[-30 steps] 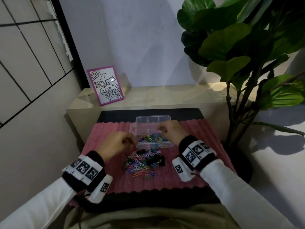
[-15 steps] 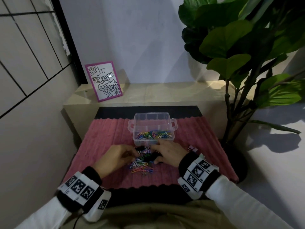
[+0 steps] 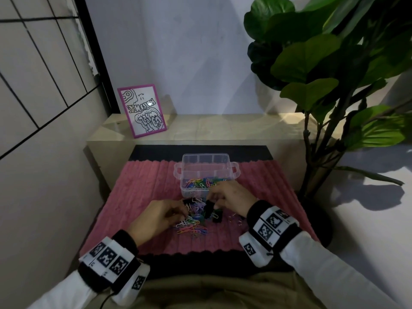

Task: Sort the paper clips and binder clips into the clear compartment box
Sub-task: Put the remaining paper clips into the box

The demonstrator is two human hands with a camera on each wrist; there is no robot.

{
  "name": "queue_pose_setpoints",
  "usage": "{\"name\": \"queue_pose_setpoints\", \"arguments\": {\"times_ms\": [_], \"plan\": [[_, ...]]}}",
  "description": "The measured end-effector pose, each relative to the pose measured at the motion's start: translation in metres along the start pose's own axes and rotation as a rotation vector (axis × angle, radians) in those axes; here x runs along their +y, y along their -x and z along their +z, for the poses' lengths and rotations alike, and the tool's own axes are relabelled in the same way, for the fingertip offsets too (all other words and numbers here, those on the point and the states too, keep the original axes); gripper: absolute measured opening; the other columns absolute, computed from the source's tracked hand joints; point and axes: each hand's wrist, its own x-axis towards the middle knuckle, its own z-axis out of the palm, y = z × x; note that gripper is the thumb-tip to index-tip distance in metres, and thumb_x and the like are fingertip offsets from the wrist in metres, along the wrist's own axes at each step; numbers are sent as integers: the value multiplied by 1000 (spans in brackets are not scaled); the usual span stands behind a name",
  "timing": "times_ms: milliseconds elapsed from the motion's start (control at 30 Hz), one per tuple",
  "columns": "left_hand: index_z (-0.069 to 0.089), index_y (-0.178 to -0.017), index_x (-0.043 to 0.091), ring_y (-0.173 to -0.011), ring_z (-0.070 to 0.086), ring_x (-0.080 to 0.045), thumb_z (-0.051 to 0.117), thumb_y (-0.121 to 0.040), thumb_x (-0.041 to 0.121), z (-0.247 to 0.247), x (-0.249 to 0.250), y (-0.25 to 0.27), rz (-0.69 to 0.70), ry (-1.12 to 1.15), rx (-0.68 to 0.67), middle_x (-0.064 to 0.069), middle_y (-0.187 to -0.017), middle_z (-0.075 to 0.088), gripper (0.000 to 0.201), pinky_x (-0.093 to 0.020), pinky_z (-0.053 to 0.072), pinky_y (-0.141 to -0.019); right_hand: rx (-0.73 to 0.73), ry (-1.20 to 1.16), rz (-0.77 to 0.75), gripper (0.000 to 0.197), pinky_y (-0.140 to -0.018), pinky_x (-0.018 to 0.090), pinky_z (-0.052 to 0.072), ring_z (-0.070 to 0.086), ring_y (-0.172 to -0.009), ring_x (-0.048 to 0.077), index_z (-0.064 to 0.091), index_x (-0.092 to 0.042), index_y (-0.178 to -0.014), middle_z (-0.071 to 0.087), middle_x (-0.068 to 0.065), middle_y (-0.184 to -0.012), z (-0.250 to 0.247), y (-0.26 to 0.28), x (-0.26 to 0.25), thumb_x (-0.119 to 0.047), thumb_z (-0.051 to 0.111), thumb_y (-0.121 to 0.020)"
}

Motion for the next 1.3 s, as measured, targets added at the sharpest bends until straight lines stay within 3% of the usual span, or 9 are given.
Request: {"name": "queue_pose_setpoints", "arguments": {"times_ms": [167,300,467,600,733,900,1100,1200,1300], "plan": [[54,-118,22,-94,57,-7,70,-77,29,11,10,-10,29,-77,124,9,-106,57,45,-24,47,-83,60,51,-150,28,-79,31,45,56,-96,20,63,-14,-108,61,8,-102,2,1,-16,-12,67,-80],[52,-115,17,-93,58,-12,73,-74,23,21,16,-25,32,-67,166,2,-107,61,46,-31,49,-83,110,-91,-247,24,-71,2,37,56,-84,8,65,-6,-103,68,8,-98,-2,1,-29,-7,68,-79],[60,-98,18,-79,62,-11,69,-76,18,14,14,-31,24,-99,196,3,-94,67,24,-21,48,-74,-16,97,-71,37,-78,37,47,55,-101,27,48,-9,-110,59,11,-108,-1,11,-10,-15,68,-80],[57,-103,21,-67,58,9,67,-81,17,-5,12,-26,-18,-59,211,11,-87,64,25,-3,42,-60,-237,247,22,55,-79,39,45,49,-109,27,41,-11,-121,48,11,-120,10,17,-1,-28,70,-77],[49,-108,25,-70,60,4,65,-82,17,-22,14,-13,-54,5,228,10,-90,64,31,-8,43,-60,-182,210,7,41,-82,35,44,52,-109,27,48,-14,-115,54,8,-119,5,14,-2,-23,67,-80],[44,-104,23,-63,55,13,68,-79,18,-28,14,-3,-71,-33,258,14,-85,62,35,-9,42,-58,-139,327,-43,56,-79,39,47,52,-108,31,35,-12,-132,52,14,-120,-14,17,-5,-2,56,-81],[49,-114,21,-70,58,-2,63,-83,19,-15,40,-18,74,-143,100,6,-89,63,35,-6,40,-62,-89,346,-14,16,-49,27,37,57,-73,27,61,1,-94,59,14,-82,-19,20,3,-2,48,-86],[43,-130,26,-77,55,-10,59,-84,21,-6,50,-34,102,-171,8,3,-93,58,49,-18,40,-71,-45,223,10,14,-74,35,52,65,-87,26,67,-4,-95,69,13,-94,-17,28,24,-8,58,-85],[36,-136,29,-87,57,-16,57,-83,26,7,61,-45,134,-208,-57,-3,-108,57,57,-30,49,-83,55,51,35,18,-82,26,48,64,-93,17,69,-8,-100,70,6,-102,-24,40,41,-11,62,-84]]}}
